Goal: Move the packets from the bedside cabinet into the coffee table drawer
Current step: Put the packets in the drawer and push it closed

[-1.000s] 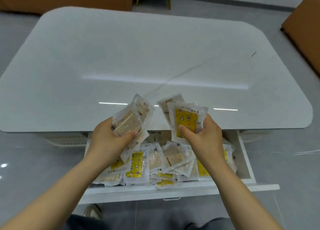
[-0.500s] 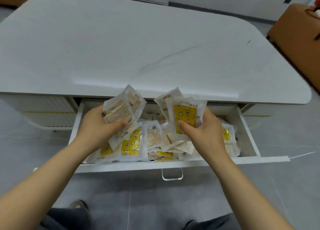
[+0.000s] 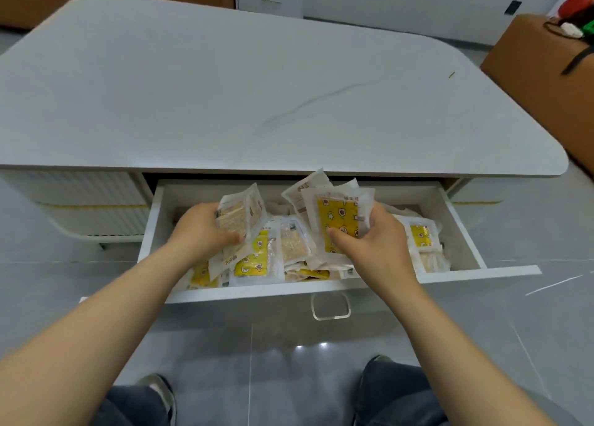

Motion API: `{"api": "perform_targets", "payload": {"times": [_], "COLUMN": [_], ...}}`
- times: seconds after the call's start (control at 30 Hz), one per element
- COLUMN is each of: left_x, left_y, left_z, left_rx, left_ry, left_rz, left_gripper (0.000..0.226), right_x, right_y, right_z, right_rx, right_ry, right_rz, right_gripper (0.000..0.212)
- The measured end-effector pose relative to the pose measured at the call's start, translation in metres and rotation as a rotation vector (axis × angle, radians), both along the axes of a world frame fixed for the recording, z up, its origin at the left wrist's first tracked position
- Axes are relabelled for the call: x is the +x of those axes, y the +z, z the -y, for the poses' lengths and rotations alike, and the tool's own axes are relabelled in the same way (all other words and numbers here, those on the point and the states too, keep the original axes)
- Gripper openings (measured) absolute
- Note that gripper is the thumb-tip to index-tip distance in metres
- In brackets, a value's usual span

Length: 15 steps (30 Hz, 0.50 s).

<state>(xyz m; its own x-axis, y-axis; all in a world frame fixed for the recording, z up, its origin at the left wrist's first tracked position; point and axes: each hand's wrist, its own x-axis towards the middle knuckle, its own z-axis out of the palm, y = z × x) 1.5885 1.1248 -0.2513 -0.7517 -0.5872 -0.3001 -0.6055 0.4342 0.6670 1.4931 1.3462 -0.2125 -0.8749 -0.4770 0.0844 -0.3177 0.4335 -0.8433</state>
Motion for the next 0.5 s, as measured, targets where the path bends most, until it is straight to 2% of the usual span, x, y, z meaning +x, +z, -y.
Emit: {"api": "perform_targets", "payload": {"times": [0.1, 0.3, 0.37, 0.5], "left_x": [0.003, 0.01, 0.011, 0.012], "left_y": [-0.003, 0.001, 0.007, 0.022], "left_z": [0.006, 0.015, 0.016, 0.017], "left_rx": [-0.064, -0.256, -0.357, -0.577], "left_ry": [-0.001, -0.005, -0.032, -0.107], "left_rz": [0.082, 0.138, 0.077, -0.151], "left_gripper": [0.034, 0.08, 0.078, 0.055], "right_x": [0.002, 0.002, 0.001, -0.001], "right_y": [0.001, -0.005, -0.009, -0.018], "right_z": [0.005, 0.008, 0.01, 0.015], "right_rx": [0.005, 0.081, 0.111, 0.217], "right_ry": [0.048, 0.118, 0.143, 0.197], "right_rz": [-0.017, 0.011, 0.044, 0.107], "right_gripper": [0.029, 0.026, 0.027, 0.025]}}
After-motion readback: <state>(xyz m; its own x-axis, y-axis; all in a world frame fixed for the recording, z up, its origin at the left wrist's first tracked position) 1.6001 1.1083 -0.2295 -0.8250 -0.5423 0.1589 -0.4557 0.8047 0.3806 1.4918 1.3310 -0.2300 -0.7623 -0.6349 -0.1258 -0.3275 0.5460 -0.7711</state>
